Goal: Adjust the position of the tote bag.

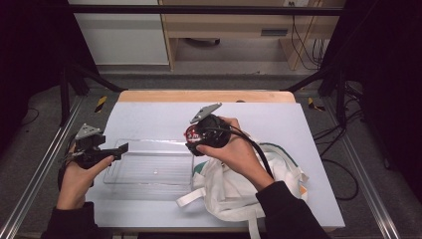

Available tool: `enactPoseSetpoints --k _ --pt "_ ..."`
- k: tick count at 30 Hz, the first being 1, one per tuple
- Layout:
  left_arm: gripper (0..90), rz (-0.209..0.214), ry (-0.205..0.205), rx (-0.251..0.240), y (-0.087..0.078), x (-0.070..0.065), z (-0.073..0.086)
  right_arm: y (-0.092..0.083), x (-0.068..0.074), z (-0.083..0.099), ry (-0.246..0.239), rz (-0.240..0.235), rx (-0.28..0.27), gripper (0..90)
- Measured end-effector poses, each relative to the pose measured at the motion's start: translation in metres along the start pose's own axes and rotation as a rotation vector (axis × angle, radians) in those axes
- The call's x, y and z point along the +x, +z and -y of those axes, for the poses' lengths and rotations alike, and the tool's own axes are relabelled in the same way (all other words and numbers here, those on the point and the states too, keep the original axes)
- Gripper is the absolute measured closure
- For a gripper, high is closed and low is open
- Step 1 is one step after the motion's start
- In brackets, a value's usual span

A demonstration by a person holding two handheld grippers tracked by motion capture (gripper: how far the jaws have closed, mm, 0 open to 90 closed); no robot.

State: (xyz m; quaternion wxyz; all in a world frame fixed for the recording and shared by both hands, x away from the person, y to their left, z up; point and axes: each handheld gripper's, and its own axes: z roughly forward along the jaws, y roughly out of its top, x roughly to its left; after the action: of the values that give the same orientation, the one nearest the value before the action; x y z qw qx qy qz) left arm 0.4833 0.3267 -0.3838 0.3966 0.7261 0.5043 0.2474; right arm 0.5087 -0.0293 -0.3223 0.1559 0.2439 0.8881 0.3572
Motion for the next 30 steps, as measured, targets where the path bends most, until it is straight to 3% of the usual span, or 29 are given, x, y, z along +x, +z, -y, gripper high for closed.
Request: enactPoseSetpoints --k 12,30 --pt "7.4 0.010 0.006 -0.003 -0.001 -0.001 0.000 0.017 0.009 -0.005 -0.001 -0.034 -0.012 25.6" --pt "7.2 0.006 0.002 -0.002 -0.001 0.001 0.001 0.027 0.018 -0.009 -0.004 -0.055 -0.018 25.7"
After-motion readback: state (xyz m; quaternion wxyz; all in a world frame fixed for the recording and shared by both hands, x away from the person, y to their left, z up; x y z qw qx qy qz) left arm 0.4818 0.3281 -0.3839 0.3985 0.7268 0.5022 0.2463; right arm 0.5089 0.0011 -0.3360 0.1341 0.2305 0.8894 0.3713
